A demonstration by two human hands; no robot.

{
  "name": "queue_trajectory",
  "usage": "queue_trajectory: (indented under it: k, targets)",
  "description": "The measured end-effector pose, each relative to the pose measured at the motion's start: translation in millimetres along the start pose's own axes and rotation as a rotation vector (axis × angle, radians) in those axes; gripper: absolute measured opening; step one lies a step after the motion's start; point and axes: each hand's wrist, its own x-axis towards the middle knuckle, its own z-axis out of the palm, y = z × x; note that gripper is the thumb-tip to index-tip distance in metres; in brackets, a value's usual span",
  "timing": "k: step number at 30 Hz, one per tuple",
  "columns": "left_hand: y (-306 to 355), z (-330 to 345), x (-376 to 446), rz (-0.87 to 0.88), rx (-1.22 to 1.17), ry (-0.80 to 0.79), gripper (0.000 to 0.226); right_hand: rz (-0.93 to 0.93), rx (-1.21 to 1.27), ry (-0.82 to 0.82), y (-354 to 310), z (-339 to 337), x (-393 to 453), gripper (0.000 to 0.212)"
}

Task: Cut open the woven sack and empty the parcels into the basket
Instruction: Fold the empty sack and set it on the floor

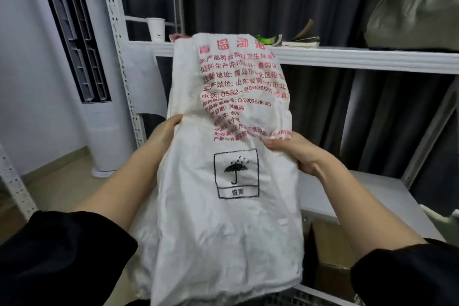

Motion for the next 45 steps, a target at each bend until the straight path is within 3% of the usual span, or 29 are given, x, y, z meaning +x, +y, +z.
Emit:
queue_trajectory:
  k: [3, 6, 8, 10, 15, 19, 22, 24, 26, 27, 29, 31, 35, 37, 41, 43, 45]
  targets:
    - [-5, -15, 0, -0.108, 0.079, -0.211, 0.066, -0.119, -0.001, 0.272, 5, -3, 12, 0.052]
    - [-14, -25, -4, -0.210, 0.259, -0.486, 0.091, -0.271, -0.115, 0.333, 4, 9, 11, 0.040]
    - [-19, -25, -3, -0.190, 0.349, -0.522, 0.100, -0.348, -0.216, 0.342, 2, 21, 9, 0.035]
    - [-23, -28, 0, -0.059, 0.406, -0.435, 0.106, -0.358, -0.203, 0.366, 6, 23, 8, 0.034]
    - [-32, -37, -3, 0.125, 0.202, -0.355, 0.053, -0.166, 0.196, 0.350, 24, 6, 7, 0.030]
    - [-36, -37, -3, 0.089, 0.115, -0.232, 0.042, -0.112, 0.330, 0.383, 35, 2, 3, 0.030]
    - [-37, -36, 4, 0.089, 0.265, -0.143, 0.050, -0.055, 0.086, 0.415, 34, -6, 3, 0.034]
    - [-29, -35, 7, 0.107, 0.377, -0.123, 0.065, -0.032, -0.290, 0.519, 29, -8, 6, 0.053]
    - [-16, -32, 7, 0.121, 0.468, -0.125, 0.077, -0.164, -0.674, 0.598, 21, -3, 6, 0.079]
    - [-10, -26, 4, 0.143, 0.512, -0.131, 0.073, -0.296, -0.849, 0.567, 15, 2, 6, 0.087]
    - [-1, -12, -2, 0.214, 0.606, -0.171, 0.056, -0.487, -1.084, 0.312, -2, 16, 8, 0.096]
    - [5, 3, -6, 0.279, 0.677, -0.227, 0.047, -0.511, -1.154, 0.066, -12, 31, 13, 0.106]
    - [18, 17, -22, 0.326, 0.683, -0.381, 0.028, -0.471, -1.104, -0.052, -8, 44, 19, 0.122]
    - [23, 21, -26, 0.335, 0.707, -0.460, 0.031, -0.445, -1.031, -0.072, -1, 46, 18, 0.123]
    - [23, 32, -27, 0.397, 0.874, -0.536, 0.055, -0.307, -0.802, -0.148, 7, 55, 15, 0.116]
    - [20, 38, -29, 0.415, 0.862, -0.542, 0.053, -0.281, -0.570, -0.265, 8, 58, 12, 0.095]
    - [18, 43, -31, 0.403, 0.789, -0.566, 0.048, -0.300, -0.424, -0.335, 9, 60, 7, 0.061]
